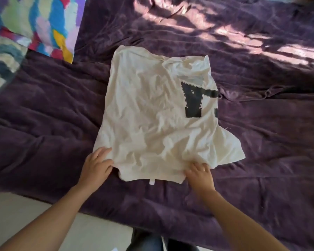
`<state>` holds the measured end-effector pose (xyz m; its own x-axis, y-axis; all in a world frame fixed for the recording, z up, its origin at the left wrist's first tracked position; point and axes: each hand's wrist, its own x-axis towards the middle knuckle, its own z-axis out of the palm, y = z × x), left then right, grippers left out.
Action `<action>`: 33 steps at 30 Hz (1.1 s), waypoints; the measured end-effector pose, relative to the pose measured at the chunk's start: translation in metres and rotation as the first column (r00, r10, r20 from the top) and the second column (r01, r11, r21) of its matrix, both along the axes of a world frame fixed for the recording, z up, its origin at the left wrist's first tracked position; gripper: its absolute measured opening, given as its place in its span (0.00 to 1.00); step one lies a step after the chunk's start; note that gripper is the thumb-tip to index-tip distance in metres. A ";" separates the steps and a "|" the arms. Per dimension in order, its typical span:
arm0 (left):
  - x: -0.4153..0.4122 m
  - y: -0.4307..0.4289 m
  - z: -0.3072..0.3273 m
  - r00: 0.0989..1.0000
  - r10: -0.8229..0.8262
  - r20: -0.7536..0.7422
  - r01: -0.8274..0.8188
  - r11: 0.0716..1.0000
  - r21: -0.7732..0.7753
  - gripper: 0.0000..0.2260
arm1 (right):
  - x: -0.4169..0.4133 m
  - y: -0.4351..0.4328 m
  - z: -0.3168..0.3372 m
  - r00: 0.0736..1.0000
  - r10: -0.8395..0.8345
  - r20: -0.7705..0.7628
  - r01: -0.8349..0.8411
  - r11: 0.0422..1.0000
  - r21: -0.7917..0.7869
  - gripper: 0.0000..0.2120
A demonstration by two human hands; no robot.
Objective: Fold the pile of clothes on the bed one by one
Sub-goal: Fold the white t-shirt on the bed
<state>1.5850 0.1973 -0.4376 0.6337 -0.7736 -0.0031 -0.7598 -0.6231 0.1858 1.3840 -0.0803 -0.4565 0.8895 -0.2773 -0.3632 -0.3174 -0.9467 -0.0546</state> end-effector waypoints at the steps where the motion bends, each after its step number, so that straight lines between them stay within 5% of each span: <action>1: 0.004 0.004 0.005 0.999 -0.033 -0.011 0.033 0.999 -0.031 0.01 | 0.004 -0.005 0.011 1.000 -0.011 0.015 0.011 1.000 0.025 0.17; 3: 0.013 0.006 0.028 0.987 0.065 -0.147 -0.082 0.990 -0.113 0.06 | 0.016 -0.018 0.043 0.957 -0.265 0.116 0.239 0.950 0.202 0.09; 5: 0.027 -0.002 0.068 0.906 0.259 -0.335 -0.327 0.930 -0.166 0.08 | 0.028 -0.034 0.087 0.795 -0.593 0.132 0.504 0.765 0.402 0.10; 8: 0.053 -0.025 0.147 0.787 0.292 -0.543 -0.489 0.832 -0.261 0.07 | 0.044 -0.057 0.170 0.595 -0.757 0.269 0.475 0.602 0.642 0.07; 12: 0.076 -0.069 0.270 0.817 0.159 -0.554 -0.534 0.568 -0.626 0.08 | 0.068 -0.077 0.294 0.365 -0.744 0.559 0.271 0.660 0.701 0.10; 16: 0.088 -0.094 0.382 0.848 -0.005 -0.529 -0.514 0.228 -0.827 0.08 | 0.077 -0.082 0.411 0.056 -0.668 0.742 0.108 0.743 0.660 0.12; 19: 0.085 -0.095 0.458 0.907 -0.066 -0.415 -0.405 0.121 -0.906 0.13 | 0.071 -0.077 0.481 -0.086 -0.578 0.812 0.035 0.812 0.582 0.13; 25: 0.068 -0.079 0.547 0.967 -0.099 -0.233 -0.224 0.095 -0.970 0.12 | 0.049 -0.078 0.559 -0.227 -0.416 0.881 -0.007 0.905 0.426 0.13; 33: 0.072 -0.091 0.573 0.972 -0.097 -0.215 -0.197 0.169 -0.966 0.09 | 0.047 -0.095 0.579 -0.175 -0.363 0.915 -0.012 0.930 0.367 0.10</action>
<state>1.6572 0.1063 0.1352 0.7679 -0.1953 0.6101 -0.5912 0.1505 0.7923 1.4306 -0.1756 0.1221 0.2055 -0.6001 0.7731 0.1201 -0.7685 -0.6284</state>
